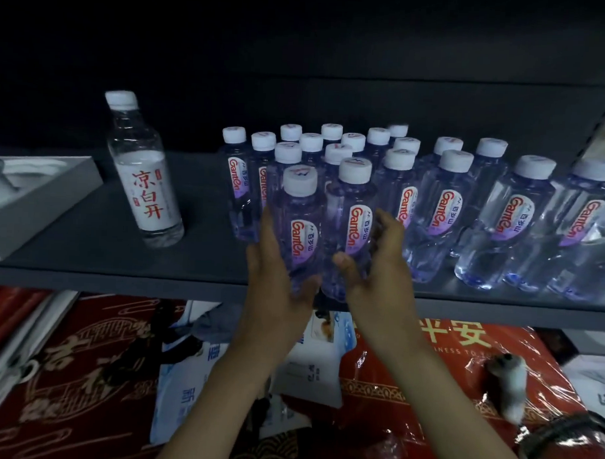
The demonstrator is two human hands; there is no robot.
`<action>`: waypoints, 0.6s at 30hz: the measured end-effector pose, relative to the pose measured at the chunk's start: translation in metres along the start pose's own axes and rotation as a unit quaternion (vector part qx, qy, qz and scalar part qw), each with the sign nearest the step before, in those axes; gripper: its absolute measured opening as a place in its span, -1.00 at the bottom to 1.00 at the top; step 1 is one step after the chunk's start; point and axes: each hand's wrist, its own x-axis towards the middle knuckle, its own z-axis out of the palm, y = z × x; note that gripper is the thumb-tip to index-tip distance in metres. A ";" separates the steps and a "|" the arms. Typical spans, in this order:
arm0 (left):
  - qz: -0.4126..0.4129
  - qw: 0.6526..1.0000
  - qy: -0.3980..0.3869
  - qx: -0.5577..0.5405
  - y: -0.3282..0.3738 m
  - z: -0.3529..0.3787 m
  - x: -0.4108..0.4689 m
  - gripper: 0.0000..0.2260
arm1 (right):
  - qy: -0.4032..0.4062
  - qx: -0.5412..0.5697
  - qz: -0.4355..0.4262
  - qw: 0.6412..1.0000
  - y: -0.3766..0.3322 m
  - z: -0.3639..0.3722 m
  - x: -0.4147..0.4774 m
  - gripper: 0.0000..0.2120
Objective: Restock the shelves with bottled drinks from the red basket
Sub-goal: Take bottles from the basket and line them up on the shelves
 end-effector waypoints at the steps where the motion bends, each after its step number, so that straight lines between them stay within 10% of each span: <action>1: 0.004 1.000 -0.009 -0.005 -0.003 -0.002 0.002 -0.10 | -0.003 -0.018 -0.004 1.000 -0.001 0.000 -0.001 -0.30; 18: 0.010 0.997 0.070 0.009 -0.041 -0.010 0.037 -0.10 | -0.004 -0.048 -0.018 0.999 0.010 0.034 0.013 -0.17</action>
